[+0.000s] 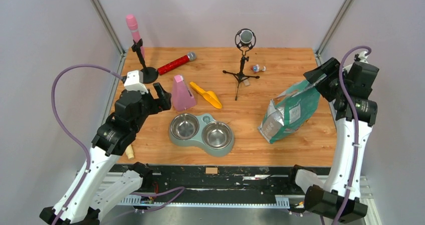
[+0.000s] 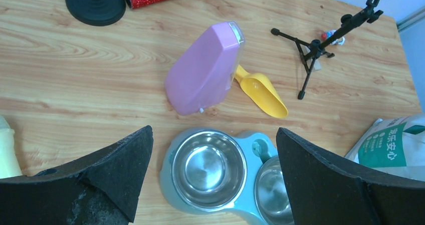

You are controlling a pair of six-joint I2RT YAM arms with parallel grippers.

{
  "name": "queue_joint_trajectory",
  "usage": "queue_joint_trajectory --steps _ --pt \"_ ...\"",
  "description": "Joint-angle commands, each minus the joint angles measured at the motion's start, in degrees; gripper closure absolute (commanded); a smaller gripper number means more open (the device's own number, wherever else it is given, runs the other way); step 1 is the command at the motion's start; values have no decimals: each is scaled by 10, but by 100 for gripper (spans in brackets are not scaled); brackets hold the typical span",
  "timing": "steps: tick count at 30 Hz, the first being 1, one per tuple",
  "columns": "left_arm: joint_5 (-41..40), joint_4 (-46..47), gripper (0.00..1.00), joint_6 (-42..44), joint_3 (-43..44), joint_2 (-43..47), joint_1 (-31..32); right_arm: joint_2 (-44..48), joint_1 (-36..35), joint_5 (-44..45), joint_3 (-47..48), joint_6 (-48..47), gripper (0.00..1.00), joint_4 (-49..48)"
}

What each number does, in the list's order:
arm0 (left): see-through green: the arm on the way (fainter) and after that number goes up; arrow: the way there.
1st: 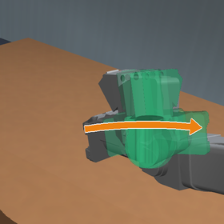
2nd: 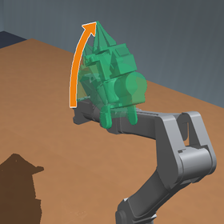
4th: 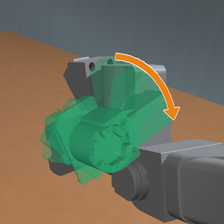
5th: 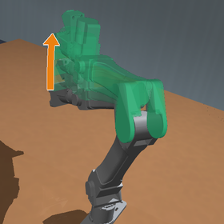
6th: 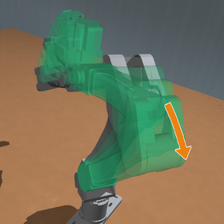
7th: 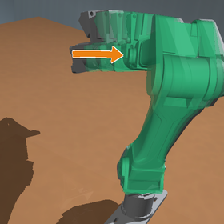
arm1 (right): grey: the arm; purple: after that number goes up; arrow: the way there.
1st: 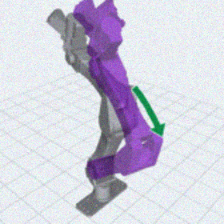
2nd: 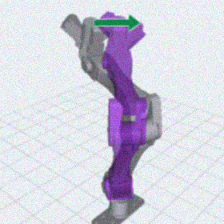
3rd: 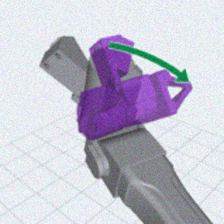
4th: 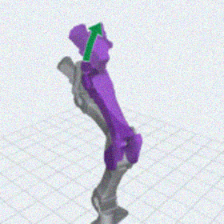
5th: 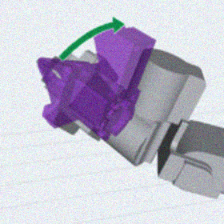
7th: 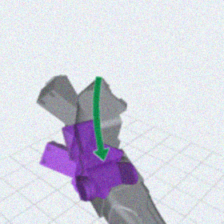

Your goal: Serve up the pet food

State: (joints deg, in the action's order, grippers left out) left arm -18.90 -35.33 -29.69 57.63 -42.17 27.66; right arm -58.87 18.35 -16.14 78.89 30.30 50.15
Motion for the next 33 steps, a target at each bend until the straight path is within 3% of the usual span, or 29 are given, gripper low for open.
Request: queue_joint_trajectory --steps 1,5,6,13,22,33 --pt "4 22 0 -1 -7 6 1 -23 -1 -60 24 21 45 -9" --pt "-1 19 0 -3 -7 8 2 -18 -20 -59 22 19 96 -8" --pt "-2 20 0 -4 -7 9 2 -16 -23 -65 22 19 100 -8" --pt "7 29 0 -3 -11 6 2 -20 -72 -198 36 10 100 -33" --pt "38 28 0 -2 -12 2 1 -68 -294 -248 85 -4 100 -55" --pt "53 18 0 -4 -9 -2 1 -121 -418 -283 124 89 100 -130"
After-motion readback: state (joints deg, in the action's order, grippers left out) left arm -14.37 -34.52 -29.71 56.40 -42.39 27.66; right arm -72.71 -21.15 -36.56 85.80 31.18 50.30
